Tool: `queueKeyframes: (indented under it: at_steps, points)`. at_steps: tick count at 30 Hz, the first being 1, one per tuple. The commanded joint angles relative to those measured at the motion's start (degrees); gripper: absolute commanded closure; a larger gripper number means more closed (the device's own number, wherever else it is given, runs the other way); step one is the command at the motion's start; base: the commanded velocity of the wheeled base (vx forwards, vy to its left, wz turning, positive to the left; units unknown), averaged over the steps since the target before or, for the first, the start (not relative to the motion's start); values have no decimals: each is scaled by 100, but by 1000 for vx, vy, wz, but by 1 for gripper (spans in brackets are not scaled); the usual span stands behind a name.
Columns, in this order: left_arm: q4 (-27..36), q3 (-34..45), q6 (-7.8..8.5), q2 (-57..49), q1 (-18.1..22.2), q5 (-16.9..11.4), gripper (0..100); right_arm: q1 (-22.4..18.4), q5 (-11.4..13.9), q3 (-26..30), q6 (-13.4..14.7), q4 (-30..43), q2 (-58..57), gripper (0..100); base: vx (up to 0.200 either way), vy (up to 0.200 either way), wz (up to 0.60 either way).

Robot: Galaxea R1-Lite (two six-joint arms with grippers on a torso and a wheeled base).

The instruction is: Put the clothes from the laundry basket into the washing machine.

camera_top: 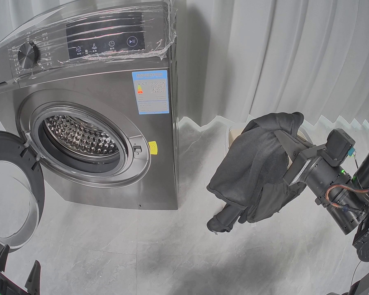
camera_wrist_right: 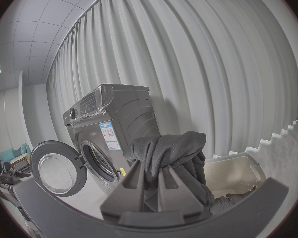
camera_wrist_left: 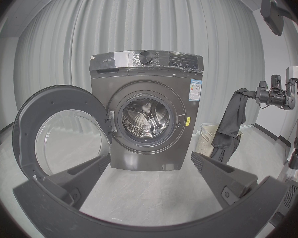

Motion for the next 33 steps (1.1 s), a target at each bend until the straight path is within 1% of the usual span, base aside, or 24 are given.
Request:
queueKeyframes:
  at_steps: [1, 8, 32, 33]
  points:
    - [0, 92, 1, -88, -2, 1, 0, 8, 1, 1, 2, -1, 10, 100, 0, 0, 0]
    - [0, 92, -8, -88, -2, 1, 0, 8, 1, 18, 11, -1, 19, 100, 0, 0, 0]
    - [0, 92, -8, -88, -2, 1, 0, 8, 10, 10, 20, -1, 80, 100, 0, 200, 0]
    - [0, 92, -8, -88, -2, 1, 0, 8, 10, 10, 20, -1, 80, 100, 0, 0, 0]
